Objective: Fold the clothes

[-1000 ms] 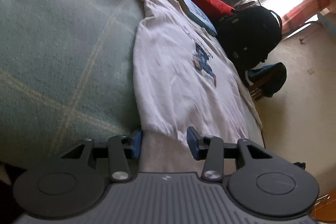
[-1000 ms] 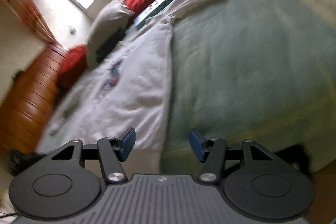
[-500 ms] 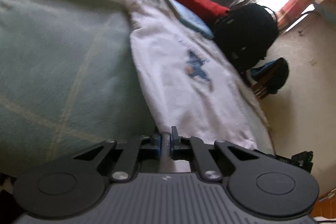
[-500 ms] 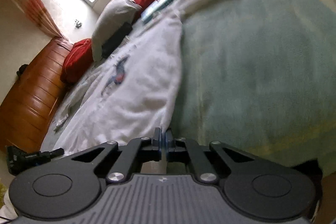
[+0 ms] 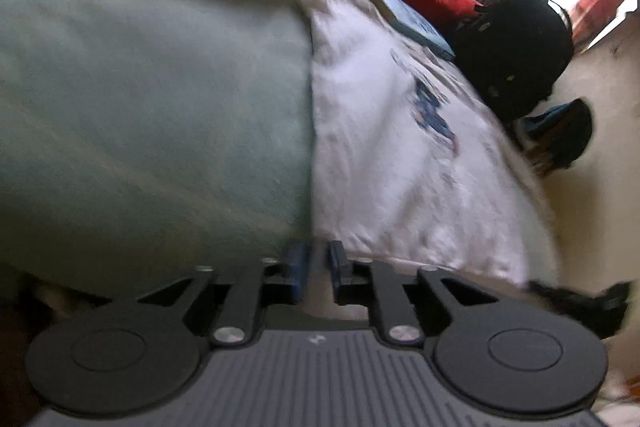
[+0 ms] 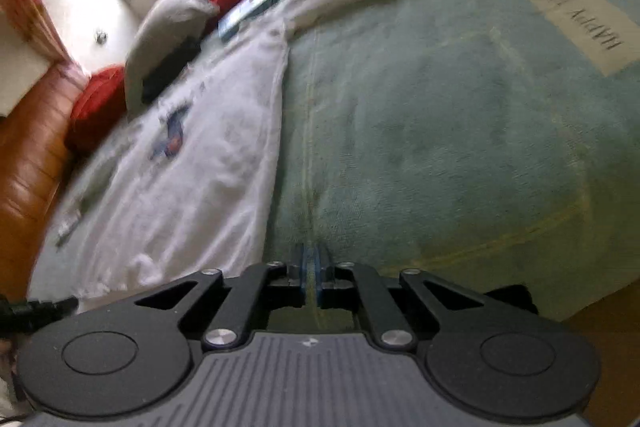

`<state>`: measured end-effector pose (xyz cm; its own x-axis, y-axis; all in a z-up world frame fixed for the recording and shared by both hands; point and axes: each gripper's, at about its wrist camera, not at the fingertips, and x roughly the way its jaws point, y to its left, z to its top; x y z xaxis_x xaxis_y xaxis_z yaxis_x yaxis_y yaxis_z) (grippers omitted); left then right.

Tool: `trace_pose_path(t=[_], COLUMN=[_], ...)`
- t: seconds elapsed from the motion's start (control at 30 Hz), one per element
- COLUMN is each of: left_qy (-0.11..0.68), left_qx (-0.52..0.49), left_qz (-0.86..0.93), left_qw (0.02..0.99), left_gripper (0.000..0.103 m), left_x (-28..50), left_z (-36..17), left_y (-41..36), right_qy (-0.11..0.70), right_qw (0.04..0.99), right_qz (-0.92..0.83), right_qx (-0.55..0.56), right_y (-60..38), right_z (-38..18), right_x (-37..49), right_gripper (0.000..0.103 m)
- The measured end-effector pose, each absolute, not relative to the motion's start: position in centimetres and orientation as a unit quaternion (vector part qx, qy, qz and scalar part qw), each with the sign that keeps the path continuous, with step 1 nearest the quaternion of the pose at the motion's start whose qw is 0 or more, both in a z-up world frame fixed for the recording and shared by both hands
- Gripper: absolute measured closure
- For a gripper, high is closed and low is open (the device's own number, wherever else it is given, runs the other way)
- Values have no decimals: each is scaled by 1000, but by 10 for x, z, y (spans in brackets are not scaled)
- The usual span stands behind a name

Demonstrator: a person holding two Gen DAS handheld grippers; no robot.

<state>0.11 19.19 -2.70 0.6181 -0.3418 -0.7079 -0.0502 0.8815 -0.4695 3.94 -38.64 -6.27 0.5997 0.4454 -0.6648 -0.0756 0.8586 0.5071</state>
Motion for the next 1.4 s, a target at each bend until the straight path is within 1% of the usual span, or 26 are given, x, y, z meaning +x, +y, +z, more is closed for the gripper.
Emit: trace_pose_path(t=[0.03,0.07,0.1,0.17,0.2,0.23,0.27,0.37,0.43,0.47,0.53,0.57,0.63,0.7,0.73,0.77,0.9,0.93,0.97,1.0,1.1,1.2,1.27,1.3,1.33,1.4], left_qy=[412,396,390,379,372,365,360,385,409,415,409,411,404,383,377,377,423,431,419,411,407,409,387,376,366,365], left_qx=[-183,-140,-108,-48,-21,5,25,0,-41,-66,-92,-92,-101,-114,-117,-119,-146,-150,-142,-140,-107,-62,-22,-5,11,39], left_qz=[-74,-74,-80,-103,-118,-132,-146,-161,-147,-147,-149,-142,-141,-163,-167,-165,-127,-112,-96,-87,-63,-56,-74,-105,-136,-196], left_qw=[890,904,911,918,920,922,921,909,899,895,895,896,898,902,903,904,885,883,892,897,905,909,919,920,921,909], left_gripper=[71,67,62,62,62,60,60,58,59,59,59,59,60,55,53,53,53,60,65,68,68,68,62,56,53,51], left_x=[1,4,10,27,37,47,58,100,115,118,114,112,114,129,139,153,212,225,233,239,253,250,231,218,205,181], left_z=[-15,-4,4,11,11,10,8,-13,-31,-39,-38,-34,-18,-4,-1,-1,-34,-44,-50,-51,-44,-33,-21,-17,-14,-18], left_y=[187,179,169,144,129,114,100,84,90,97,114,119,127,129,130,129,134,137,142,146,148,139,127,121,114,99], right_qy=[410,396,384,365,358,358,357,366,381,374,370,371,382,389,387,382,369,371,372,374,382,382,373,367,359,346], right_qw=[878,890,899,904,904,901,897,881,877,879,882,884,883,882,885,889,895,894,894,894,893,893,897,899,900,900], right_qz=[147,150,159,203,225,243,262,297,288,289,283,277,271,265,260,254,250,251,251,247,237,237,237,238,245,264], right_qx=[201,171,142,94,69,42,16,-42,-55,-58,-67,-68,-37,-8,-2,-3,0,0,0,1,11,22,9,2,-5,-13], right_y=[-384,-374,-362,-327,-308,-285,-263,-212,-205,-212,-231,-242,-263,-272,-270,-266,-251,-250,-249,-250,-259,-263,-260,-257,-252,-239], right_z=[-54,-43,-34,-22,-18,-21,-23,-36,-52,-56,-58,-58,-53,-49,-48,-47,-45,-45,-46,-47,-53,-50,-43,-39,-35,-29], right_x=[38,38,40,50,55,60,65,81,83,77,63,56,49,51,55,58,69,71,73,73,74,74,74,74,75,79], right_gripper=[86,80,77,62,57,50,49,49,48,48,48,46,45,43,40,39,38,37,36,35,35,35,33,33,30,27])
